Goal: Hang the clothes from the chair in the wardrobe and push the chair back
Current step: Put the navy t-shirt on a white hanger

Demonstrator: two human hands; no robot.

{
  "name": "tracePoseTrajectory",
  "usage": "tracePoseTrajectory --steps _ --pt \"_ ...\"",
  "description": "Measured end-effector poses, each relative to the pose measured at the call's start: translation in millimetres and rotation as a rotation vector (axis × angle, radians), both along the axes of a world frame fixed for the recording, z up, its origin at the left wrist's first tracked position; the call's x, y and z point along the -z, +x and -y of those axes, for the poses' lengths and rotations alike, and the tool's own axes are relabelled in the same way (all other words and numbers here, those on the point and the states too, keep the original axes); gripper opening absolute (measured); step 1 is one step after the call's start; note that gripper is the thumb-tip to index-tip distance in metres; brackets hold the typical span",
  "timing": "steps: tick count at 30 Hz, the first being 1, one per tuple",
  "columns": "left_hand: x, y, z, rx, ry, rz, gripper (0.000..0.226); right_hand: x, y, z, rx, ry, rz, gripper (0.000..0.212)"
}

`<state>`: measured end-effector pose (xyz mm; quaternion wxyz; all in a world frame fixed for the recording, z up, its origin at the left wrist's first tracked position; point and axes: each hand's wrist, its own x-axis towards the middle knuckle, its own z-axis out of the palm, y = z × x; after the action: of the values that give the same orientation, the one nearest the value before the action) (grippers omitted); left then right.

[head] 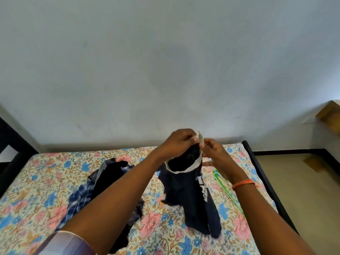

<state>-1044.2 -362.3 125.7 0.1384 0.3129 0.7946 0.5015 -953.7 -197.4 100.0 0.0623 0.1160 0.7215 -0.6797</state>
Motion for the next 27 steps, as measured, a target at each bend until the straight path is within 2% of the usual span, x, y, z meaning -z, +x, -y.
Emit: tracePoseTrajectory --steps 1,4,6,8,11,14,16,18,22,27 --pt "-0.1 2.3 -2.1 0.029 -0.032 -0.035 0.017 -7.1 -4.9 4.1 -0.012 -0.01 -0.057 0.054" --pt "-6.9 3.9 1.8 -0.015 0.018 0.012 0.019 -17.5 -13.0 11.0 -0.037 0.1 -0.17 0.031" --pt "-14.1 0.4 8.2 -0.046 -0.045 -0.059 0.02 -16.7 -14.8 9.1 -0.007 0.12 -0.198 0.025" --pt "-20.6 -3.7 14.6 -0.014 -0.18 -0.192 0.019 -16.3 -16.1 3.3 0.035 0.187 -0.21 0.031" --pt "-28.0 -8.4 25.7 0.064 -0.383 -0.351 0.026 -15.2 -19.7 -2.1 0.134 0.344 -0.195 0.051" --pt "-30.4 -14.2 31.9 0.072 -0.503 -0.484 0.027 -12.0 -21.4 -1.0 0.095 0.545 -0.2 0.05" --pt "-30.4 -13.8 28.6 0.039 -0.504 -0.552 0.019 -10.5 -21.4 4.0 0.006 0.673 -0.27 0.047" --pt "-30.5 -9.9 23.5 0.038 -0.476 -0.569 0.016 -11.0 -23.7 12.2 -0.022 0.701 -0.355 0.041" --pt "-27.8 -7.3 22.7 -0.012 -0.442 -0.6 0.015 -19.9 -26.9 21.0 0.124 0.668 -0.434 0.007" --pt "-22.6 -11.3 28.9 -0.203 -0.488 -0.582 0.016 -26.0 -25.2 19.1 0.238 0.746 -0.489 0.006"
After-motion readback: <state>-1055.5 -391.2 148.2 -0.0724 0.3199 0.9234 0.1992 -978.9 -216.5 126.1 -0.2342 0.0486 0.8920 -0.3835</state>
